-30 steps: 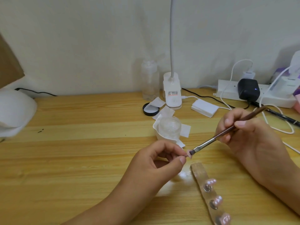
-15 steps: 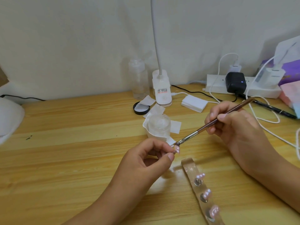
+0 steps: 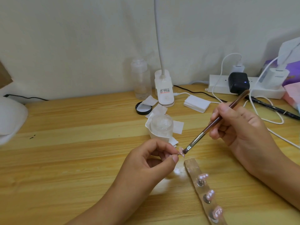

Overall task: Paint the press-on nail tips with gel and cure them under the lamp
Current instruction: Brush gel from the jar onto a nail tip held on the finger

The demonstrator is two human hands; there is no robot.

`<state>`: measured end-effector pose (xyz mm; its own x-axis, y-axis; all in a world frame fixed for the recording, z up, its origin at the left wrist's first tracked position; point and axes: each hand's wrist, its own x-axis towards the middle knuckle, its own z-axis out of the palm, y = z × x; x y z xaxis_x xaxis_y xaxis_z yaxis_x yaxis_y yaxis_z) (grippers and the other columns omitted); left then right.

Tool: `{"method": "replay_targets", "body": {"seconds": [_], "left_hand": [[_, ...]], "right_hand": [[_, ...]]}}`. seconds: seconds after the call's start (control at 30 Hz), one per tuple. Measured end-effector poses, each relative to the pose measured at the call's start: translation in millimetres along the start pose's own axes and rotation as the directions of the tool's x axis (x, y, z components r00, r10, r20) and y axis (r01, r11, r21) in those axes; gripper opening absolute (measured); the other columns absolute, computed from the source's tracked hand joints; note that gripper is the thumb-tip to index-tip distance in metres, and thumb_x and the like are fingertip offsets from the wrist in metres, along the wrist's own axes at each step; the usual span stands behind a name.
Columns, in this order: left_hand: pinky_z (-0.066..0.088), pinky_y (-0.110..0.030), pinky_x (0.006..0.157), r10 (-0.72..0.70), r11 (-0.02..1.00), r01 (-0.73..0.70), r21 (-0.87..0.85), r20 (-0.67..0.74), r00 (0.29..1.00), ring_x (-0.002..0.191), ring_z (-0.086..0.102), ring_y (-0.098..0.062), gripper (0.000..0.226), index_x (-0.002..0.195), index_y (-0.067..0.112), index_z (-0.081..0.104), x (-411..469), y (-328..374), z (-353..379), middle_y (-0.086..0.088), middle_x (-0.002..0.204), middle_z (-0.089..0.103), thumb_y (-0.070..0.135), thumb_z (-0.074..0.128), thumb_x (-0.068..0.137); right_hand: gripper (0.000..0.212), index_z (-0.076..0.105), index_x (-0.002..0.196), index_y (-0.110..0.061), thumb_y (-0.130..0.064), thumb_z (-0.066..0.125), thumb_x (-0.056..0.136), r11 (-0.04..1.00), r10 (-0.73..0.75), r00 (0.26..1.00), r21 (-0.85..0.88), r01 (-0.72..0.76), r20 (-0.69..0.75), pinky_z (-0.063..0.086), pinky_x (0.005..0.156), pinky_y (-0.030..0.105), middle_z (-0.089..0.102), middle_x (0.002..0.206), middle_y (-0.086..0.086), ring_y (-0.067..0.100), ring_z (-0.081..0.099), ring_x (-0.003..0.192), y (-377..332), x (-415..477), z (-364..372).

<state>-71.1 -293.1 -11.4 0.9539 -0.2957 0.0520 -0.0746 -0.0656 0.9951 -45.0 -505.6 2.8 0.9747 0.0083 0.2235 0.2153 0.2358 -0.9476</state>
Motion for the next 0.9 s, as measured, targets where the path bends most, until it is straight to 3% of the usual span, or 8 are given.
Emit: {"method": "replay_targets", "body": {"seconds": [0.13, 0.4, 0.53, 0.7, 0.8, 0.9], "left_hand": [[0.050, -0.017, 0.065, -0.007, 1.000, 0.007, -0.004, -0.001, 1.000, 0.071, 0.059, -0.004, 0.008, 0.074, 0.030, 0.072, 0.0, 0.6, 0.5, 0.007, 0.073, 0.064, 0.023, 0.069, 0.072], [0.048, -0.014, 0.063, -0.006, 1.000, 0.006, -0.006, -0.005, 1.000, 0.068, 0.057, -0.002, 0.009, 0.072, 0.030, 0.071, 0.7, 1.8, 1.4, 0.009, 0.070, 0.062, 0.021, 0.068, 0.072], [0.047, -0.014, 0.063, -0.001, 1.000, 0.001, -0.009, 0.007, 1.000, 0.068, 0.056, -0.002, 0.005, 0.074, 0.030, 0.071, 0.7, 1.5, 0.4, 0.010, 0.071, 0.062, 0.029, 0.071, 0.069], [0.049, -0.017, 0.067, 0.006, 1.000, -0.006, -0.010, 0.016, 1.000, 0.074, 0.060, -0.005, 0.013, 0.077, 0.030, 0.071, 0.1, -0.3, -0.9, -0.003, 0.083, 0.070, 0.037, 0.070, 0.066], [0.050, -0.016, 0.068, 0.004, 1.000, -0.003, -0.023, 0.014, 1.000, 0.075, 0.062, -0.005, 0.017, 0.077, 0.029, 0.071, 0.5, -2.1, -1.4, -0.001, 0.085, 0.072, 0.041, 0.069, 0.065], [0.048, -0.016, 0.066, 0.006, 0.999, -0.005, -0.035, 0.014, 1.000, 0.072, 0.061, -0.004, 0.016, 0.076, 0.030, 0.072, 1.3, -2.4, -0.9, 0.006, 0.080, 0.071, 0.040, 0.069, 0.064]], "right_hand": [[0.024, 0.074, 0.073, -0.025, -0.049, 0.070, 0.074, 1.000, -0.007, 0.999, -0.024, 0.008, 0.038, 0.054, 0.058, 0.022, 0.067, 0.065, 0.004, 0.013, 0.063, 0.057, 0.1, -2.3, 0.6], [0.021, 0.074, 0.073, -0.025, -0.044, 0.065, 0.077, 1.000, -0.008, 0.998, -0.022, 0.007, -0.059, 0.054, 0.060, 0.021, 0.067, 0.064, 0.005, 0.014, 0.064, 0.059, 2.1, 0.4, -1.1], [0.027, 0.073, 0.075, -0.025, -0.052, 0.073, 0.075, 1.000, 0.004, 0.999, -0.003, -0.004, 0.044, 0.053, 0.059, 0.022, 0.067, 0.067, 0.002, 0.013, 0.064, 0.059, 1.3, -0.6, -1.1], [0.024, 0.076, 0.079, -0.027, -0.049, 0.067, 0.077, 0.997, 0.023, 0.999, -0.067, -0.026, -0.035, 0.055, 0.063, 0.020, 0.071, 0.070, 0.008, 0.013, 0.066, 0.064, 7.3, 2.5, -3.8], [0.023, 0.076, 0.078, -0.026, -0.047, 0.066, 0.078, 0.999, 0.031, 0.999, -0.027, -0.032, -0.042, 0.054, 0.063, 0.020, 0.071, 0.070, 0.007, 0.012, 0.065, 0.064, 6.8, 3.6, -6.5], [0.028, 0.075, 0.078, -0.025, -0.052, 0.073, 0.075, 0.999, 0.044, 0.998, 0.016, -0.045, 0.050, 0.054, 0.061, 0.021, 0.069, 0.069, 0.003, 0.012, 0.065, 0.062, 4.8, 1.1, -4.2]]}}
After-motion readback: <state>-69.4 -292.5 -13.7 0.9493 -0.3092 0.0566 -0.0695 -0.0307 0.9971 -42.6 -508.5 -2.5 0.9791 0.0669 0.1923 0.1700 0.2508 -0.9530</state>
